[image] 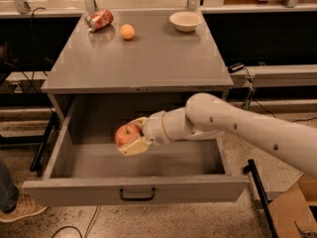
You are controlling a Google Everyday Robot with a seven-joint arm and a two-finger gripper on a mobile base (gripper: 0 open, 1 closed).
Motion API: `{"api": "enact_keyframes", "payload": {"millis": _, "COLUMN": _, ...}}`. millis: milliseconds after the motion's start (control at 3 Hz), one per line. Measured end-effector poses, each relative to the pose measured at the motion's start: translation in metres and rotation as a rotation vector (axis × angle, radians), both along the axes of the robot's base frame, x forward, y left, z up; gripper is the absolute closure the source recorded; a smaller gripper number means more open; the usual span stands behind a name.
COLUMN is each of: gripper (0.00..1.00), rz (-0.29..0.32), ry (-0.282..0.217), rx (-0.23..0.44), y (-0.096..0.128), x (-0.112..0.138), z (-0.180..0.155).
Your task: Pick apple from top drawer and place on counter
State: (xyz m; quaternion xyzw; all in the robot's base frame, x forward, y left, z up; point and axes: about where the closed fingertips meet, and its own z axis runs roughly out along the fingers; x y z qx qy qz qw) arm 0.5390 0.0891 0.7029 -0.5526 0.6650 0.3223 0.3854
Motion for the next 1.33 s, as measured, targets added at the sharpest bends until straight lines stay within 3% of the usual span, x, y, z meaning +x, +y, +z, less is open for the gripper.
{"api": "enact_keyframes", "payload": {"millis": 333, "gripper": 1.0, "rz": 0.011, "ry": -0.064, "rx": -0.035, "y": -0.045, "x": 0.003, "z": 0.091}}
{"api": "enact_keyframes", "payload": {"millis": 667, "gripper": 1.0, "rz": 0.006, "ry": -0.071, "rx": -0.034, "y": -0.046, "x": 0.005, "z": 0.092}}
{"api": "enact_keyframes", "payload": {"millis": 1000, "gripper": 1.0, "rz": -0.029, "ry": -0.12, "rx": -0.025, "y": -0.052, "x": 0.025, "z": 0.112}}
{"api": "enact_keyframes", "payload": {"millis": 1333, "gripper": 1.0, "rz": -0.067, "ry": -0.171, "rx": -0.051, "y": -0.064, "x": 0.065, "z": 0.149}}
